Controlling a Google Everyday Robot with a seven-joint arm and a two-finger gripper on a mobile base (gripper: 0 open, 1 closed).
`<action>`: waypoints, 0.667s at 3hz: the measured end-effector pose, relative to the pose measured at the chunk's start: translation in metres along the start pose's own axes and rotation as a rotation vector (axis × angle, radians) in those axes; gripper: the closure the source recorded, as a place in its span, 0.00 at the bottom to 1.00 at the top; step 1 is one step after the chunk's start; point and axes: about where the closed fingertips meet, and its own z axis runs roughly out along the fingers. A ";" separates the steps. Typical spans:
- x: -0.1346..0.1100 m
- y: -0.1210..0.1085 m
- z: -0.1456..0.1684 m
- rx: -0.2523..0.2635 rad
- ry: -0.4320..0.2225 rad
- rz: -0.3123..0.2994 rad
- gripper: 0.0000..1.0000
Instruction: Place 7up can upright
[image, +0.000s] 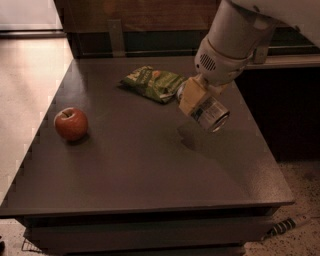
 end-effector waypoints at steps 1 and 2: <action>-0.009 -0.007 -0.032 -0.037 -0.183 -0.091 1.00; -0.019 -0.020 -0.044 -0.095 -0.351 -0.138 1.00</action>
Offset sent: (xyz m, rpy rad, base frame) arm 0.0057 -0.0195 0.0928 0.6364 -0.5089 0.5617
